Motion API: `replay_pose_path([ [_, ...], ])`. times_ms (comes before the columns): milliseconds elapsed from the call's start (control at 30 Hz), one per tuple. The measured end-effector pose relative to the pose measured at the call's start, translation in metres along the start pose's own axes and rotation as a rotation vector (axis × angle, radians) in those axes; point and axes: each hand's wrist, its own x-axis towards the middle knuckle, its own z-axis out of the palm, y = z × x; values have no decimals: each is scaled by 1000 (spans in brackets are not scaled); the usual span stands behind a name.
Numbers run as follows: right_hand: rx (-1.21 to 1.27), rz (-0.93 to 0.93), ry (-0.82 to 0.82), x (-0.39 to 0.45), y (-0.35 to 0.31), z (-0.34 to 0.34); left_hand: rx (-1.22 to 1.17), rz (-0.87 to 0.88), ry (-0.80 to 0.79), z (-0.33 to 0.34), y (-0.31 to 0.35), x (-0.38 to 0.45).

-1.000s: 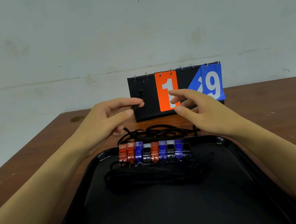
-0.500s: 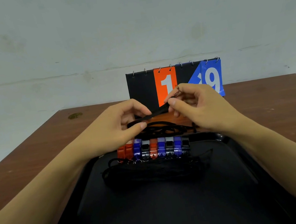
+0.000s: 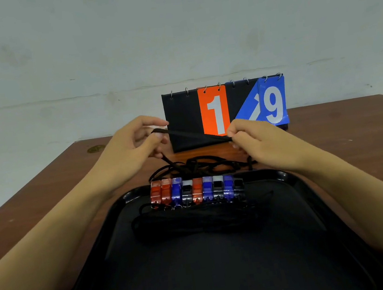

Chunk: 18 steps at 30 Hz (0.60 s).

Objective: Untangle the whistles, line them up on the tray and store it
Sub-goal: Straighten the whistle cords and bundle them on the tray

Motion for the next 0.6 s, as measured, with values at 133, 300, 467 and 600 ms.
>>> replay_pose_path([
  [133, 78, -30, -46, -6, -13, -1, -430, -16, -160, 9, 10, -6],
  [300, 219, -53, -208, -10, -14, 0, -733, 10, -234, 13, 18, -8],
  [467, 350, -146, -392, -13, -21, 10, -834, 16, -237, 12, 19, -9],
  [600, 358, -181, -421, -10, -23, 15, -801, 29, -260, 9, 16, -9],
])
